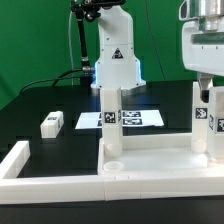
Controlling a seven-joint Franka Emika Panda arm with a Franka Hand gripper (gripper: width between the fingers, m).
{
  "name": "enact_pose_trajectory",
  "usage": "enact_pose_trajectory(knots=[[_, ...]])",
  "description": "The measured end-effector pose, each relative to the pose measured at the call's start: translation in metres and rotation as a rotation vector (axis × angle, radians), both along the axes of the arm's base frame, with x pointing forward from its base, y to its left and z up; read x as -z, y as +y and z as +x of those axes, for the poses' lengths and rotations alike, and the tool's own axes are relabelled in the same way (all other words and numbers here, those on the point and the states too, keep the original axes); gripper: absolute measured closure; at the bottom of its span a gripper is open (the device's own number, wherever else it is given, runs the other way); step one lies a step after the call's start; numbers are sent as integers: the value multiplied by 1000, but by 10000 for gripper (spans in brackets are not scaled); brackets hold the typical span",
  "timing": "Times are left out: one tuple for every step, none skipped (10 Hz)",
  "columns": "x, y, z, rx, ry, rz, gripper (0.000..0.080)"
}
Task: Assemble desk
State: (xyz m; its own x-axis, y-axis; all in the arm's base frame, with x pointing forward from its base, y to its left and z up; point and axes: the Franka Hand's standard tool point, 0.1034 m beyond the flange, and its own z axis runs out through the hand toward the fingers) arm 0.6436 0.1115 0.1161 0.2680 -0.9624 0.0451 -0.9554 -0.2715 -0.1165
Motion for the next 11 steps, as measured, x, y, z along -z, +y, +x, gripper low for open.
enact_pose_trajectory(knots=[[1,6,-2,-55,-17,-4,151],[2,10,-5,-99,-15,-9,151],[2,7,-4,-161,-14,-20,150],[3,7,-4,-228,-13,-29,150],[2,5,-4,-314,-12,-43,150],[2,1,-3,-511,-9,-73,150],[2,3,-4,-629,-5,-88,150],[3,9,-5,-770,6,-109,150],[4,13,-6,-892,20,-124,150],[3,9,-5,-891,18,-127,150],[3,8,-5,-960,21,-140,150]])
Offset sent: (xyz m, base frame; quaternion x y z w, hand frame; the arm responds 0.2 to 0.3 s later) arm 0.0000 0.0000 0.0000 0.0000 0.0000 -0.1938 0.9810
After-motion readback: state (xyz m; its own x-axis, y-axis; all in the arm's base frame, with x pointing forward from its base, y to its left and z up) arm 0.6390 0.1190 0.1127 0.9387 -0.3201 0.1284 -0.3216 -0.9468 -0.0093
